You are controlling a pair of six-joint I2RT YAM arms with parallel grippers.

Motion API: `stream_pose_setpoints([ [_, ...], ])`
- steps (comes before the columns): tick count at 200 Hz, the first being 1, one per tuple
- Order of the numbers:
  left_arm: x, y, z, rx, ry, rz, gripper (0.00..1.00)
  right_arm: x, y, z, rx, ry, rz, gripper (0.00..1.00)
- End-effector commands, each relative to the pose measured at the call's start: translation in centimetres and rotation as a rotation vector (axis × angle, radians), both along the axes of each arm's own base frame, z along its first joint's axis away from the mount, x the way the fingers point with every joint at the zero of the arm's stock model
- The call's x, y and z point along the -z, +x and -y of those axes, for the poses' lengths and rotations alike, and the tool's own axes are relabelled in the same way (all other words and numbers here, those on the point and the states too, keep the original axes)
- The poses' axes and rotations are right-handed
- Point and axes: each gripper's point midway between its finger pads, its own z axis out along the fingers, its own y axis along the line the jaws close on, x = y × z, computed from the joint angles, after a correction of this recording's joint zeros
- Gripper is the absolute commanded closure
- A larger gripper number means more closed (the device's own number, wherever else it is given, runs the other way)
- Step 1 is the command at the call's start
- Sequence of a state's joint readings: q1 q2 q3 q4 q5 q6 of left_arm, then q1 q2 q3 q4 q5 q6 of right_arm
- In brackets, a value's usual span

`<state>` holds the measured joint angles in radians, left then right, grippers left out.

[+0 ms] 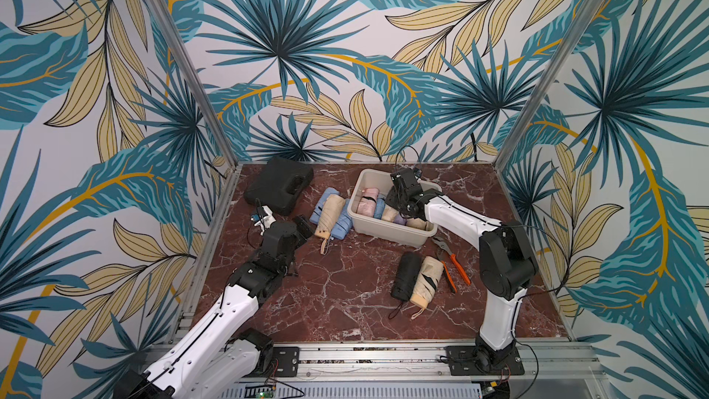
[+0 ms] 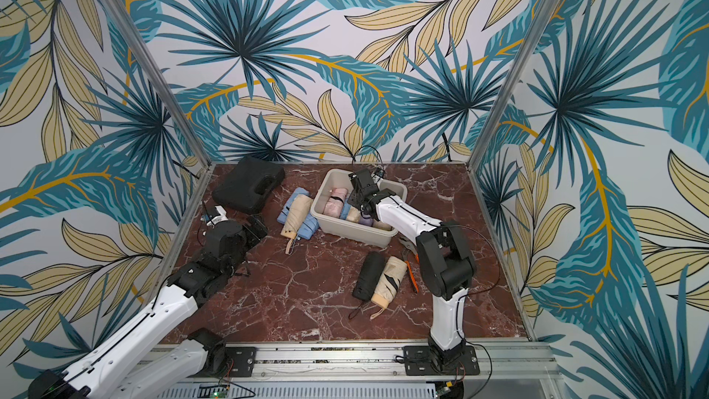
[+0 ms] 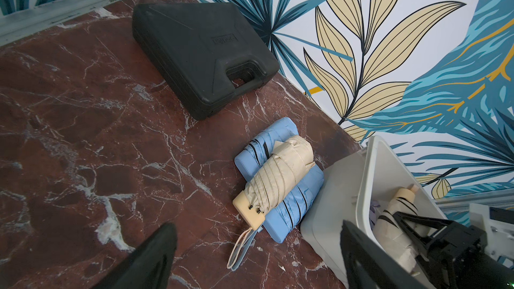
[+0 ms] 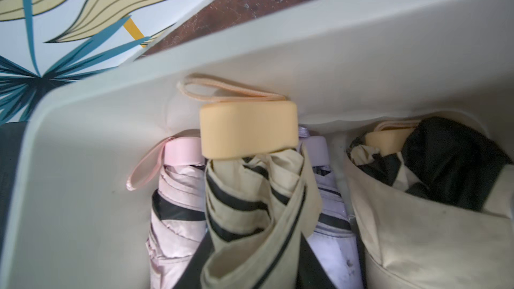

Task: Put the umbrella into the storage box
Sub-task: Place the umbrella in the storage box.

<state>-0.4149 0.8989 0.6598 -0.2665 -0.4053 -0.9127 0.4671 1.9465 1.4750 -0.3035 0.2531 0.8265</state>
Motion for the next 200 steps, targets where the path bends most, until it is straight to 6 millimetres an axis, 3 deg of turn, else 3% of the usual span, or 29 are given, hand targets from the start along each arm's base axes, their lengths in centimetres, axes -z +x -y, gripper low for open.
stream_pose_setpoints([
  [1,-0.9,0.3,-0.4,-0.026,-0.010,0.027,0.05,0.0,1.1,-0.2,0.001,0.006,0.032,0.75],
  [20,-1.1,0.4,-0.3,-0.018,-0.007,0.030,0.05,0.3,1.4,-0.4,-0.005,0.008,0.025,0.40],
  [50,-1.8,0.8,0.1,0.016,0.030,0.039,0.05,-1.6,1.7,-0.6,-0.048,0.010,0.070,0.21],
  [78,-2.1,1.6,0.8,0.078,0.090,0.033,0.05,-4.6,1.1,0.2,-0.087,-0.027,0.128,0.13],
  [110,-2.0,2.8,2.0,0.178,0.168,0.017,0.05,-8.5,-0.2,3.2,-0.080,-0.051,0.225,0.11],
  [166,-1.5,6.6,4.4,0.389,0.288,-0.031,0.03,-15.9,-5.3,9.7,-0.040,-0.157,0.374,0.07],
  [200,0.3,9.0,5.9,0.514,0.334,-0.073,0.03,-16.3,-8.1,13.5,0.026,-0.233,0.352,0.01],
])
